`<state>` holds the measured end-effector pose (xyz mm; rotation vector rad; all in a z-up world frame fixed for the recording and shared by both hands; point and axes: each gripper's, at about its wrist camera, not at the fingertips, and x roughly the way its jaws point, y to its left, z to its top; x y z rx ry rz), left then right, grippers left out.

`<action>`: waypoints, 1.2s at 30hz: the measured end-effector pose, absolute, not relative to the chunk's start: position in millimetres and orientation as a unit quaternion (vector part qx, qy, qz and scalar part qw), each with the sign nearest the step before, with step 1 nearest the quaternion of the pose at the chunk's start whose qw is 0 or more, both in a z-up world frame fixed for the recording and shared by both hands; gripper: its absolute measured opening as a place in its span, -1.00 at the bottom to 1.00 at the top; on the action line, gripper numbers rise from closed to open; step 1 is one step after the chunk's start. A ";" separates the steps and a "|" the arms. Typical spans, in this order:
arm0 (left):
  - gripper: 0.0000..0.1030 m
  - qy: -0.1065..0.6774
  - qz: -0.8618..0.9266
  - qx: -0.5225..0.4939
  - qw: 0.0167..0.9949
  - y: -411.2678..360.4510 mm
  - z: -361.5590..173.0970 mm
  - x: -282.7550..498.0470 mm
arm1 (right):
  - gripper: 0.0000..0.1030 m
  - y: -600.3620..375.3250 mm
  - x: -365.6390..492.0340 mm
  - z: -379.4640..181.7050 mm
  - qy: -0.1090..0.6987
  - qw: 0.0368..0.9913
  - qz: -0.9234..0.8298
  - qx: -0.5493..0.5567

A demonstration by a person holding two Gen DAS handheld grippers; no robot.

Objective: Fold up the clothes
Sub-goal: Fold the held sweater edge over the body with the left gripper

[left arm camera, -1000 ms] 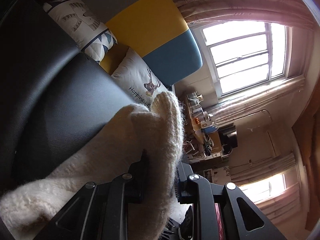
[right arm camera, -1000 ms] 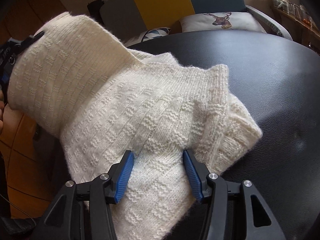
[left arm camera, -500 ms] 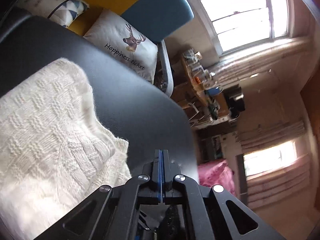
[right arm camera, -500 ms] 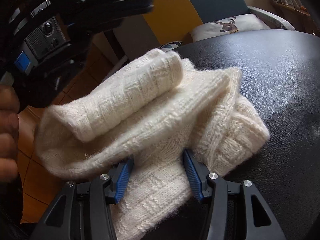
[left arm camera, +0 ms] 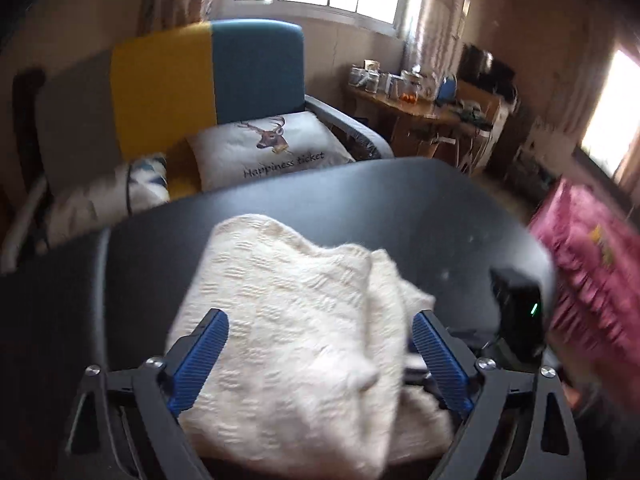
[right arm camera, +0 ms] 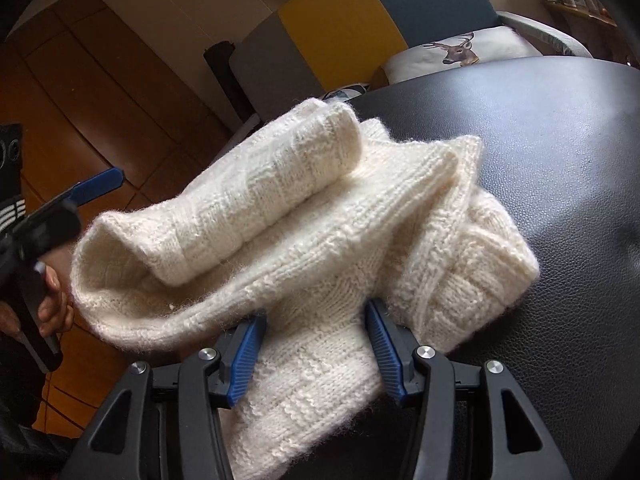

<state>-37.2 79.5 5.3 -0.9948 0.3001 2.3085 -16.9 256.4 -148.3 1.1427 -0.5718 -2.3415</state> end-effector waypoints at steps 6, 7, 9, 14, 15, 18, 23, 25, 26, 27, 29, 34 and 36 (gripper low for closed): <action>0.99 0.305 0.838 -0.316 0.325 101.1 -28.9 -7.3 | 0.04 287.2 -23.6 -164.9 -0.324 0.272 -0.803 0.420; 0.99 0.330 0.829 -0.309 0.329 106.0 -34.2 -4.7 | 0.03 294.9 -25.4 -170.2 -0.352 0.282 -0.788 0.420; 0.99 0.379 0.811 -0.293 0.337 115.8 -44.8 0.6 | 0.00 304.4 -28.4 -178.0 -0.386 0.294 -0.766 0.421; 0.99 0.393 0.786 -0.327 0.348 123.8 -62.5 -15.0 | -0.02 299.8 -29.3 -181.0 -0.368 0.301 -0.771 0.423; 0.99 0.366 0.791 -0.341 0.352 118.8 -60.9 -21.6 | -0.02 299.0 -29.1 -181.7 -0.366 0.302 -0.773 0.422; 0.44 0.282 0.804 -0.379 0.360 104.1 -56.1 -41.2 | -0.02 297.3 -26.8 -183.7 -0.360 0.303 -0.777 0.417; -0.44 0.138 0.810 -0.436 0.367 79.4 -48.0 -73.8 | -0.03 268.4 -22.7 -152.8 -0.214 0.261 -0.839 0.427; -0.50 0.079 0.807 -0.456 0.368 69.6 -44.8 -86.9 | -0.03 252.3 -18.9 -138.6 -0.128 0.245 -0.863 0.423; -0.51 0.049 0.804 -0.465 0.367 64.6 -43.2 -93.4 | -0.03 246.1 -18.4 -135.7 -0.095 0.245 -0.867 0.423; -0.53 0.019 0.801 -0.474 0.367 59.7 -41.6 -99.9 | -0.03 241.5 -18.9 -134.9 -0.065 0.244 -0.868 0.427; -0.55 -0.035 0.796 -0.475 0.373 47.3 -32.9 -107.5 | -0.03 235.9 -22.8 -138.1 -0.010 0.241 -0.862 0.445; -0.57 -0.174 0.786 -0.430 0.408 5.4 8.2 -126.0 | 0.00 252.9 -46.9 -144.6 -0.008 0.253 -0.837 0.486; -0.57 -0.196 0.781 -0.416 0.423 4.6 18.1 -122.9 | 0.01 253.8 -54.6 -150.5 -0.020 0.249 -0.839 0.483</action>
